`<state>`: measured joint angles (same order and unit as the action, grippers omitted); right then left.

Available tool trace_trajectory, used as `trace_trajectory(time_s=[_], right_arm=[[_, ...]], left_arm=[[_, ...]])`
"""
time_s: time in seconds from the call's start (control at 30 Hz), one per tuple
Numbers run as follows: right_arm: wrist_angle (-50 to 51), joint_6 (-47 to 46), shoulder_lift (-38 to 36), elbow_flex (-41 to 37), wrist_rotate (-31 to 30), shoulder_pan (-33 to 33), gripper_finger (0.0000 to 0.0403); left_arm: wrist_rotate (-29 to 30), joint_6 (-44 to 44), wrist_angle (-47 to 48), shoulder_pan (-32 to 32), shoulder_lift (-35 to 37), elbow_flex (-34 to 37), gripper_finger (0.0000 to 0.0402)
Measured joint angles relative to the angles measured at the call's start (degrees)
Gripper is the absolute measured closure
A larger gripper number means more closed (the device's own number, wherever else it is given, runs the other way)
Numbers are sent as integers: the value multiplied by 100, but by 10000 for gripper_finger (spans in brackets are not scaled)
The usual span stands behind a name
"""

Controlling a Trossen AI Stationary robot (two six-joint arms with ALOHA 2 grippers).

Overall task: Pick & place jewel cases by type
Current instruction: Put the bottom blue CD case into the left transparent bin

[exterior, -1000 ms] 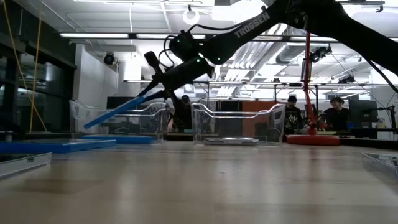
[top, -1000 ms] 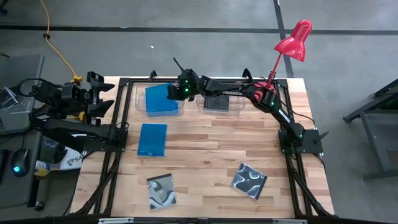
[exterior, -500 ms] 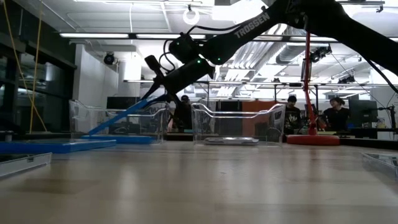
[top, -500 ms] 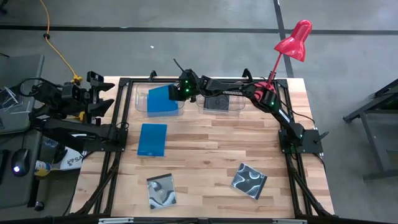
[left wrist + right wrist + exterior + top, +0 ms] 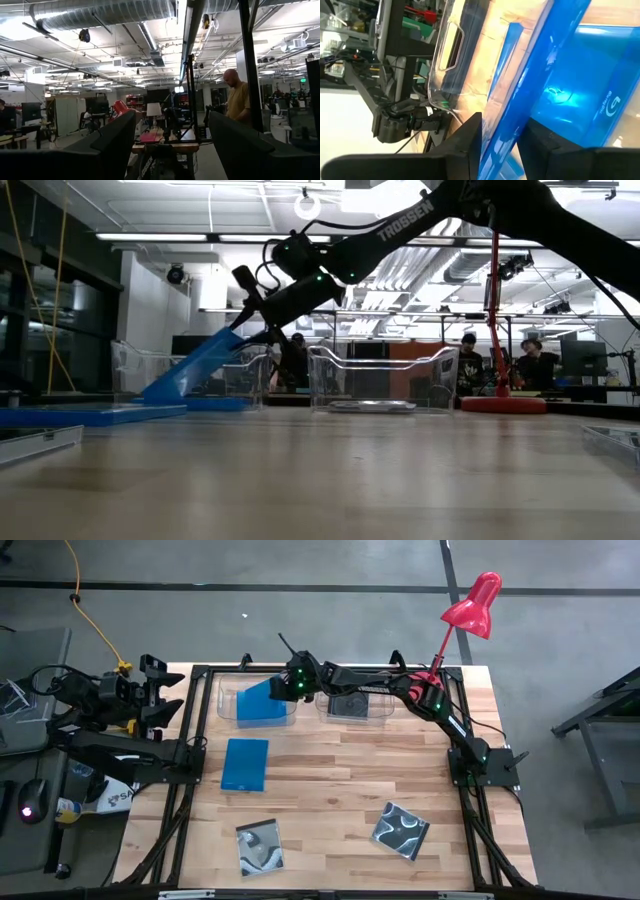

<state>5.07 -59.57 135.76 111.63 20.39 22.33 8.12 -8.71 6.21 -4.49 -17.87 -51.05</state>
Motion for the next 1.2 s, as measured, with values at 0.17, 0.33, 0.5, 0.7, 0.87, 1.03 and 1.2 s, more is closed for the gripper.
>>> trace_trajectory(time_s=[0.17, 0.33, 0.5, 0.7, 0.87, 1.03, 1.2], right_arm=[[-44, 220, 0, 0, 68, 0, 304], [-259, 366, 0, 2, 192, 0, 303], [-334, 437, 0, 2, 255, 0, 280], [-331, 603, 0, 2, 328, 0, 225], [-338, 722, 0, 4, 428, 0, 185], [-345, 681, -7, 7, 398, 17, 163], [-335, 612, -20, 7, 353, 53, 160]], left_arm=[[2, 0, 42, -1, 0, 0, 154], [3, 2, 47, -1, 0, 0, 154], [4, 2, 59, -2, 0, 0, 154], [3, 2, 113, 0, 0, 2, 154], [4, 2, 131, 0, 0, 2, 154], [-2, 4, 127, 0, 0, 2, 154], [-4, 13, 127, -2, 2, 2, 154]])
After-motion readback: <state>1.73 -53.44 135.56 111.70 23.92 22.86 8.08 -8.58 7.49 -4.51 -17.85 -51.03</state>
